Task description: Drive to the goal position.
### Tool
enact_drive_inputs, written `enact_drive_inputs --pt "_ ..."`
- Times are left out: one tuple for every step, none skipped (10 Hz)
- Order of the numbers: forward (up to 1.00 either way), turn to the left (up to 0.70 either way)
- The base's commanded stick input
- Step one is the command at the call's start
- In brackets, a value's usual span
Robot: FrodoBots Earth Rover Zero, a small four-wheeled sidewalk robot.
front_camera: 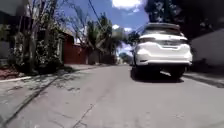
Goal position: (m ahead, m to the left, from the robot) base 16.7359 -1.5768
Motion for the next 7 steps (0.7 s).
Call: enact_drive_inputs --pt "1.0 0.0" --pt "1.0 0.0" --pt "1.0 0.0" --pt "1.0 0.0" --pt "1.0 0.0" --pt "1.0 0.19" --pt "1.0 0.37"
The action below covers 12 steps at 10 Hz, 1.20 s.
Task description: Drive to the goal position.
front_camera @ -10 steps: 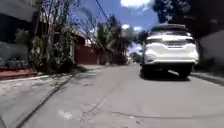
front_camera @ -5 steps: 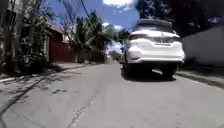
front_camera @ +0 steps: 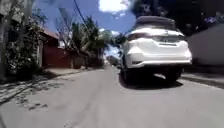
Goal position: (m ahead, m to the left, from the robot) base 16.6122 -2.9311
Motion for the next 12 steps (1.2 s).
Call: enact_drive_inputs --pt "1.0 0.4" --pt "1.0 0.4" --pt "1.0 0.33" --pt "1.0 0.12" --pt "1.0 0.05" --pt "1.0 0.0" --pt "1.0 0.0" --pt "1.0 0.0" --pt "1.0 0.0" --pt "1.0 0.0" --pt "1.0 0.0" --pt "1.0 0.0"
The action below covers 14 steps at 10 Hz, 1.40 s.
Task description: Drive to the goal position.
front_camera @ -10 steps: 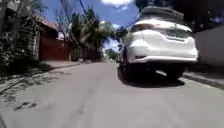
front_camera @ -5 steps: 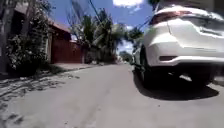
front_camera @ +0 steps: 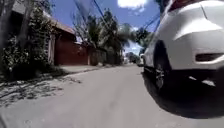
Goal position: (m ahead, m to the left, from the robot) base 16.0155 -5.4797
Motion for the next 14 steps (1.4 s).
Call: enact_drive_inputs --pt "0.99 -0.1" --pt "0.97 -0.29" --pt "0.97 -0.39" --pt "0.97 -0.08" --pt "0.98 0.0" --pt "1.0 0.0" --pt "1.0 0.0" --pt "1.0 0.0" --pt "1.0 0.0" --pt "1.0 0.0" --pt "1.0 0.0" --pt "1.0 -0.02" --pt "1.0 -0.04" --pt "1.0 -0.04"
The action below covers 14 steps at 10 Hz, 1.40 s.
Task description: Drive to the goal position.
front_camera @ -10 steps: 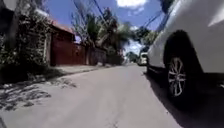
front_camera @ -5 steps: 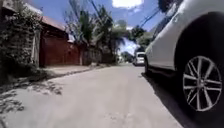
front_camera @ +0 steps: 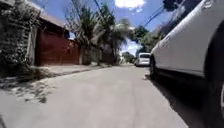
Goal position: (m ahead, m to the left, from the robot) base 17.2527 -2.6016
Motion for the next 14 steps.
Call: enact_drive_inputs --pt "1.0 -0.04" --pt "1.0 -0.04" --pt "1.0 -0.1" --pt "1.0 -0.17" --pt "1.0 -0.21" --pt "1.0 -0.11" --pt "1.0 -0.18" --pt "0.99 -0.35" --pt "0.97 -0.34" --pt "0.94 -0.33" --pt "0.94 -0.34" --pt "0.94 -0.33" --pt "0.94 -0.08" --pt "0.94 -0.03"
